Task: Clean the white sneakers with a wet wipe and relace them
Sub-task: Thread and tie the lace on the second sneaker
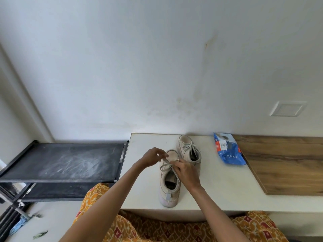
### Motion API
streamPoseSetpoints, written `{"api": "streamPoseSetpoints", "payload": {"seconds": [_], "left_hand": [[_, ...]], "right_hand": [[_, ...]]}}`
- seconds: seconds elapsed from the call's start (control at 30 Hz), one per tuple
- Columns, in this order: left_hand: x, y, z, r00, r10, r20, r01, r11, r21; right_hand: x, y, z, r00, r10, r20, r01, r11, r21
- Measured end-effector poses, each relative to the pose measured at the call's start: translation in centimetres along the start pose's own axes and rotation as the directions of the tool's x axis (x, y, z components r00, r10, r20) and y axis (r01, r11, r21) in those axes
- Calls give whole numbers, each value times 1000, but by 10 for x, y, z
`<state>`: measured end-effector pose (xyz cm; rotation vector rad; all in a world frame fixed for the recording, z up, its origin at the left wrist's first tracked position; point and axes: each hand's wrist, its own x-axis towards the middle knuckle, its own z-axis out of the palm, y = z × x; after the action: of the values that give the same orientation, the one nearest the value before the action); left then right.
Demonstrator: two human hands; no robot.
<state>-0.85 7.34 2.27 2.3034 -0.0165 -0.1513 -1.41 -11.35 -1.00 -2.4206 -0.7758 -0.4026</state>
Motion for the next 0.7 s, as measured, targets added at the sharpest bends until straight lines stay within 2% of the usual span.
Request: {"api": "streamPoseSetpoints", "payload": {"seconds": [0.07,0.1,0.27,0.33,0.47,0.63,0.7], "left_hand": [[7,7,-1,977,-16,212,-16,989,145],[9,12,-3,960,-39,277,-8,986,165],[14,17,-9,934,-70,351,15,987,158],[14,13,-5,948,-69,310,24,989,148],[16,3,8,989,-47,140,31,993,114],[13,-2,16,999,-20,38,18,998,65],[8,-3,20,992,-25,-125,22,999,-27]], "right_hand": [[0,0,-1,1000,-18,6,18,1000,-22],[0,0,-1,1000,-24,13,24,999,-24],[-1,0,0,999,-35,8,35,999,-38],[-2,1,0,999,-39,5,39,999,-33],[-3,0,-2,999,-34,14,34,999,-4],[-2,0,-3,999,-3,40,3,1000,12],[1,0,-4,995,45,94,-49,998,44]]}}
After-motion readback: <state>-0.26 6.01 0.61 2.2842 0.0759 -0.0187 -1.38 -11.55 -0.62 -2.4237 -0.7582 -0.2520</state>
